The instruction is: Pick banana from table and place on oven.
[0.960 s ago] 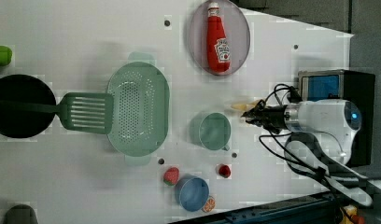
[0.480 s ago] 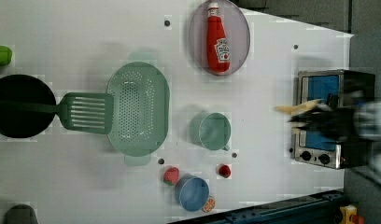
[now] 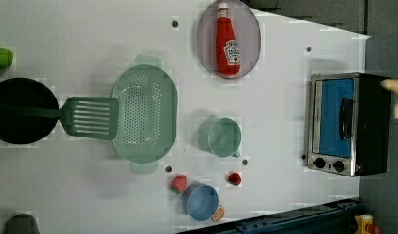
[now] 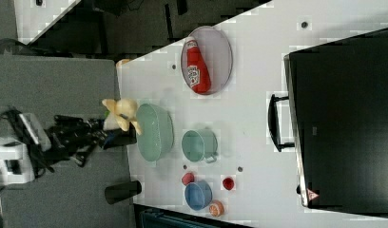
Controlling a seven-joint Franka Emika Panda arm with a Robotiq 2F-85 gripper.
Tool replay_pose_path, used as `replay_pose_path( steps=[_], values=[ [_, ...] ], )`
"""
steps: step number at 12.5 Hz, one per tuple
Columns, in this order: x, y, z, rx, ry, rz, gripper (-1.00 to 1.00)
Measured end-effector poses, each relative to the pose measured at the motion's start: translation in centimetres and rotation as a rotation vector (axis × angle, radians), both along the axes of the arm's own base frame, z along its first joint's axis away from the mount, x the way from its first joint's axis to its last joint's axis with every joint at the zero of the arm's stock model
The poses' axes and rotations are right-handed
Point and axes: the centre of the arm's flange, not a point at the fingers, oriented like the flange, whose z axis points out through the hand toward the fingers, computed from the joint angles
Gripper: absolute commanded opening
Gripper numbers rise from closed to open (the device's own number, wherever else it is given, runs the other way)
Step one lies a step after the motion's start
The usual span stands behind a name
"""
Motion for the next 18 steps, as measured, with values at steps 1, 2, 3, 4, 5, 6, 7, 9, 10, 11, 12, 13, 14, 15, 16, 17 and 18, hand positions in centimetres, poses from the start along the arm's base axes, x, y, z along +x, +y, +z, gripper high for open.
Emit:
replay_pose_path(
  steps=[1,2,3,4,5,6,7,9,10,11,12,13,14,15,16,17,18],
  values=[
    [0.7,-2.4,-0.1,-0.005,0.004,0.015,-0.58],
    [1.1,-5.6,-1.5,-0.013,0.040,0.015,-0.58],
    [1.5,-9.6,-3.4,-0.034,0.080,0.004,-0.58],
    [2.1,-13.4,-6.0,-0.048,0.131,-0.004,-0.58],
    [2.5,-17.0,-8.8,-0.046,0.180,0.001,-0.58],
    [2.7,-20.9,-11.9,-0.057,0.230,0.007,-0.58],
    [2.5,-24.6,-15.0,-0.082,0.265,0.013,-0.58],
    [0.7,-29.2,-20.5,-0.092,0.337,0.085,-0.58],
    [-0.1,-30.8,-22.6,-0.094,0.373,0.110,-0.58],
    [-0.8,-31.8,-24.1,-0.085,0.403,0.123,-0.58],
    [-1.2,-32.5,-25.0,-0.068,0.409,0.139,-0.49],
    [-1.5,-32.9,-25.4,-0.061,0.418,0.154,-0.29],
    [-1.6,-33.3,-25.3,-0.063,0.413,0.162,-0.07],
    [-1.5,-33.8,-24.7,-0.080,0.396,0.173,0.15],
    [-1.4,-34.2,-24.2,-0.097,0.384,0.173,0.38],
    [-1.6,-34.4,-24.1,-0.098,0.378,0.171,0.61],
    [-1.6,-34.5,-24.1,-0.096,0.376,0.172,0.84]
  ],
)
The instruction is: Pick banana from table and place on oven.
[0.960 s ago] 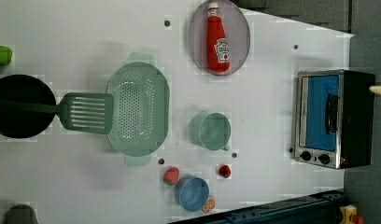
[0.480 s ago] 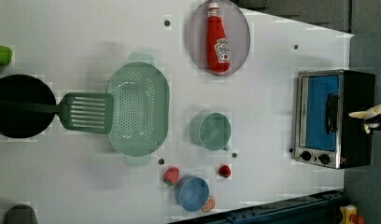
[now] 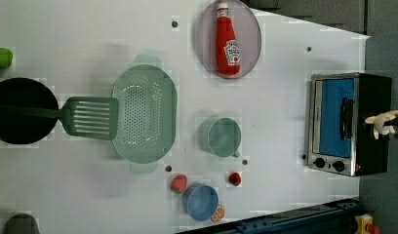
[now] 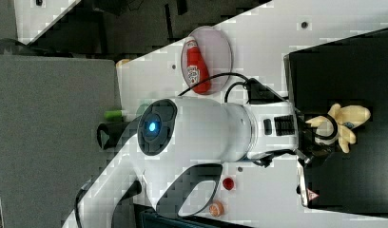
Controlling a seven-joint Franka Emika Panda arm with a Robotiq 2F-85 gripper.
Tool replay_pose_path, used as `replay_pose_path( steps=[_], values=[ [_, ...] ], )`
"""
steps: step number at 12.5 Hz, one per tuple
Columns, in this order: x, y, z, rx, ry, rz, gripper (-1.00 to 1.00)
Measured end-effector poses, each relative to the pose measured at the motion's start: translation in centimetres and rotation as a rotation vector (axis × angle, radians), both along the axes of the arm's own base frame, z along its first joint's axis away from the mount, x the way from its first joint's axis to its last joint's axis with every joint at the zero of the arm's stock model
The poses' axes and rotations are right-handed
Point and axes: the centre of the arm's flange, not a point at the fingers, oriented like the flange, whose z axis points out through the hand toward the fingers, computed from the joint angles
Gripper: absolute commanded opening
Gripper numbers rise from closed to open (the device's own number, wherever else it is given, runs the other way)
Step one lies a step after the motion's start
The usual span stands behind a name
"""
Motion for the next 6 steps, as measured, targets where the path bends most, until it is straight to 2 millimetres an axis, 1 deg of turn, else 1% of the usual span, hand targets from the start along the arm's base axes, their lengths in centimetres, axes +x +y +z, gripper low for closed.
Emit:
replay_pose_path(
  steps=[1,3,4,5,6],
  values=[
    [0.2,0.2,0.1,0.007,-0.001,0.004,0.99],
    [1.1,1.0,1.2,-0.001,-0.019,0.040,1.00],
    [1.5,2.0,2.3,-0.001,-0.029,0.065,1.00],
    [1.6,3.2,4.1,-0.005,-0.034,0.095,1.00],
    [1.6,4.8,6.4,0.006,-0.034,0.124,1.00]
  ],
)
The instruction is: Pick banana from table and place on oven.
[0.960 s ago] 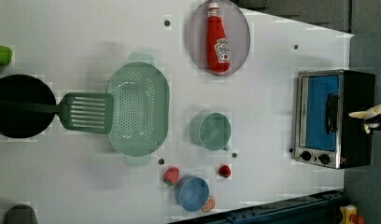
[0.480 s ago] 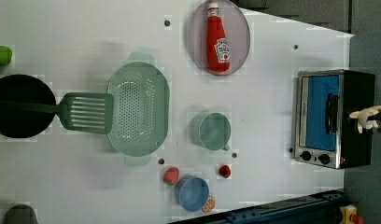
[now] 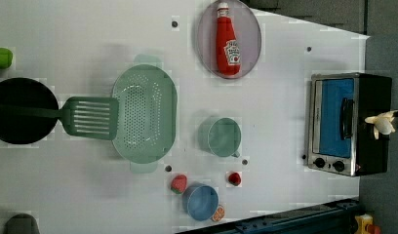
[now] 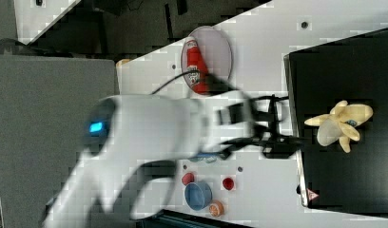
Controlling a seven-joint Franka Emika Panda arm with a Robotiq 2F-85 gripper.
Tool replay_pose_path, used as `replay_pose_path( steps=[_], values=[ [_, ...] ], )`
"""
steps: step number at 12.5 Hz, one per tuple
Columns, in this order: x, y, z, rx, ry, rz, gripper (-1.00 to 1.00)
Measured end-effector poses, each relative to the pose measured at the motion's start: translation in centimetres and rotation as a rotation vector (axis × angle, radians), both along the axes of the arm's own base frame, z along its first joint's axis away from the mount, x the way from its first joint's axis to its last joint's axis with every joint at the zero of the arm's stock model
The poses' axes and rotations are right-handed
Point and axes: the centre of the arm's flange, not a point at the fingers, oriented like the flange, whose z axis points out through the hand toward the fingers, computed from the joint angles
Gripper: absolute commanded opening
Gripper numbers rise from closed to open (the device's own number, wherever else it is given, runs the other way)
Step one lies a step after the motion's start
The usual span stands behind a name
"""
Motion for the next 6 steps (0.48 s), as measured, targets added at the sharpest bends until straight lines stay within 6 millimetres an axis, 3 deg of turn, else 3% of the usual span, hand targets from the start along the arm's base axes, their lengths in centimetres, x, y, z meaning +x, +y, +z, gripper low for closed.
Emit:
replay_pose_path(
  steps=[2,6],
  values=[
    [-0.3,4.4,5.7,0.041,-0.020,0.021,1.00],
    [-1.3,17.8,17.0,0.082,-0.136,-0.034,1.00]
  ],
)
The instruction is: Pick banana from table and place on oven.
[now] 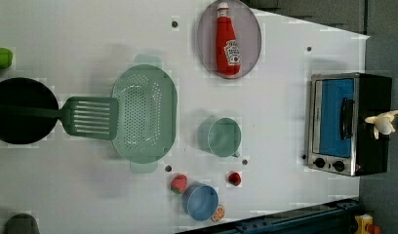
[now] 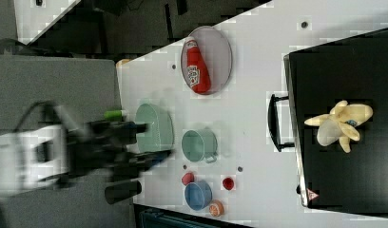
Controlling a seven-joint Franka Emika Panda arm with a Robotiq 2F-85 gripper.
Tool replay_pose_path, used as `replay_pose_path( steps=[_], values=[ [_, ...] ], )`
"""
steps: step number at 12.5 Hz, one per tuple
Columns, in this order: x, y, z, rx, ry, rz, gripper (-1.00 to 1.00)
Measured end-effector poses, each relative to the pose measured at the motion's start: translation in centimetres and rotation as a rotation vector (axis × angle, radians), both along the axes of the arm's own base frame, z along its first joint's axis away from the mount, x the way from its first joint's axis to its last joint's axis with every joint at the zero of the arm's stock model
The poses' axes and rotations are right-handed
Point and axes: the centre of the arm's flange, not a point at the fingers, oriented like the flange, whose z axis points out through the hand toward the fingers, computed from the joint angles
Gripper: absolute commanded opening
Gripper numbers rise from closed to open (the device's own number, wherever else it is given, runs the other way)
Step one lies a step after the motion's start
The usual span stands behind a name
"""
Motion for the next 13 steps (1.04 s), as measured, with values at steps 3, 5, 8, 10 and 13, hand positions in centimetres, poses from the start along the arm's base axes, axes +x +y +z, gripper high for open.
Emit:
replay_pose_path(
  steps=[3,5,8,10,13],
  values=[
    [1.3,11.5,2.3,0.002,-0.056,-0.096,1.00],
    [2.4,18.3,0.4,-0.031,-0.021,-0.142,1.00],
    [2.8,23.2,-3.8,-0.048,0.060,-0.139,1.00],
    [2.9,21.9,-5.1,-0.034,0.093,-0.177,1.00],
    [3.7,16.4,-5.2,-0.060,0.080,-0.288,1.00]
  ],
)
